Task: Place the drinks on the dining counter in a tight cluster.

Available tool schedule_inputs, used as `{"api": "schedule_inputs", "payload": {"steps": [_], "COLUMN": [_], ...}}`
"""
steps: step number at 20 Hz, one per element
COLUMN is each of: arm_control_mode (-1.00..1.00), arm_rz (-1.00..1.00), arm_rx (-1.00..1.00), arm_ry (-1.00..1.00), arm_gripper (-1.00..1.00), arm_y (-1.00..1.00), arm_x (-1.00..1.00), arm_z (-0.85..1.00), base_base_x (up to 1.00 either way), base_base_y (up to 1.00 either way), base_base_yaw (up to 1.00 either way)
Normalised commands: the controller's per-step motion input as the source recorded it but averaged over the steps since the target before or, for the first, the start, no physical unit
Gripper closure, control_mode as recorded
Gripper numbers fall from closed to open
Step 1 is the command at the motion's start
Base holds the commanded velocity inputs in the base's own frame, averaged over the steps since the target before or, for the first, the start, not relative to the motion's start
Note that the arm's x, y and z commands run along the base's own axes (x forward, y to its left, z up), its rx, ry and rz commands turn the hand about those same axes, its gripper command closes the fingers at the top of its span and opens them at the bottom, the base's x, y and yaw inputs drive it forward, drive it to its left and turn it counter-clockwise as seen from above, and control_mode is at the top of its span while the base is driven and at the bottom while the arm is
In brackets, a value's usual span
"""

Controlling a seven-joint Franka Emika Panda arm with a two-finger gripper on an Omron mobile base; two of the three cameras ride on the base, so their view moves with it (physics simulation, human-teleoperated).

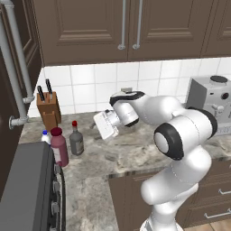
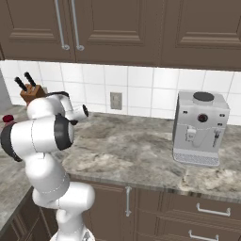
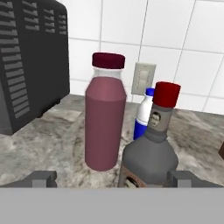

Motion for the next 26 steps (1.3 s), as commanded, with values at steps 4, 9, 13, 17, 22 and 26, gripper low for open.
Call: {"api": "schedule_inputs", "payload": {"steps": [4,9,13,17,22,26], "arm_control_mode": [-1.00,-1.00,-1.00,-1.00,-1.00,-1.00], "arm_rz": [0.00,0.00,0.00,0.00,0.00,0.00], "arm_rx": [0.00,0.00,0.00,0.00,0.00,0.00], "arm_ry": [0.00,0.00,0.00,0.00,0.03,0.00], "arm_gripper": [-1.00,-1.00,-1.00,-1.00,-1.00,-1.00], "arm_y": [0.13,0.09,0.10,0.09,0.11,0.00], "arm_x": [0.20,0.19,0.08,0.03,0.06,0.04], "arm_z": [0.00,0.00,0.00,-0.09,-0.19,-0.20], "base_base_x": [0.00,0.00,0.00,0.00,0.00,0.00], "base_base_y": [0.00,0.00,0.00,0.00,0.00,0.00], "base_base_yaw": [0.00,0.00,0.00,0.00,0.00,0.00]}}
